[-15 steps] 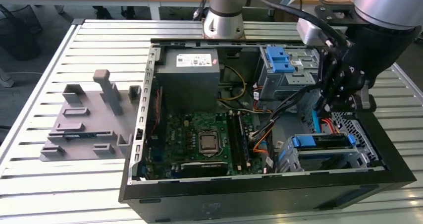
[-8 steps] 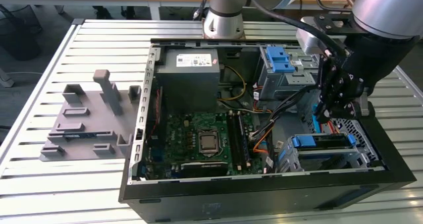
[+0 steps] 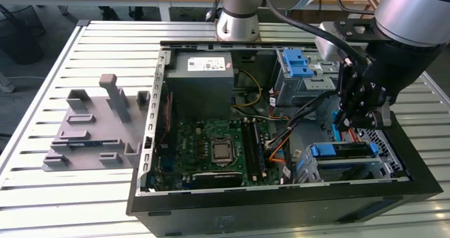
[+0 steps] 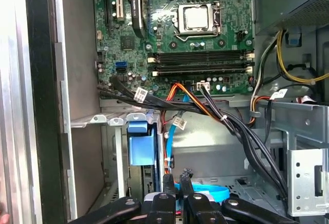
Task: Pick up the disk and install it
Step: 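Insert the second disk wire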
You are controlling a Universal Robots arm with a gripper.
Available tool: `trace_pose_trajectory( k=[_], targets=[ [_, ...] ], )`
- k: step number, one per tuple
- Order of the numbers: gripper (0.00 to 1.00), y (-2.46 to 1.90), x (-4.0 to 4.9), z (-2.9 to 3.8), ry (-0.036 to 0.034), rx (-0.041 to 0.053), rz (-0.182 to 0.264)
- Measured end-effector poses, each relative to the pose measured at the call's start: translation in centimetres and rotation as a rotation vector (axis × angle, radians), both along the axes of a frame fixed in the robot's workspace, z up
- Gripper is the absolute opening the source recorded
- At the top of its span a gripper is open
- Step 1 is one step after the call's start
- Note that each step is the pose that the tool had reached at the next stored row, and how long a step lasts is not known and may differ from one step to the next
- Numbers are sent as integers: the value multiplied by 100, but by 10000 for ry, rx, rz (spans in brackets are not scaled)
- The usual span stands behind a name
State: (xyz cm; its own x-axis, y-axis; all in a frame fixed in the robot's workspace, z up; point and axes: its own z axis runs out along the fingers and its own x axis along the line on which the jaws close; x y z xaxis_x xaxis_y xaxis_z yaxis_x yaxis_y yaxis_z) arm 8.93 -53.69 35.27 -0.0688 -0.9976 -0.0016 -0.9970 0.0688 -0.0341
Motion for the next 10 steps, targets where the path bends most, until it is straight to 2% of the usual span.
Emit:
trace_pose_trajectory(
  k=[7, 10],
  targets=[
    [16, -112, 0, -49, 0, 0, -127],
    [16, -117, 0, -54, 0, 0, -129]
  ],
)
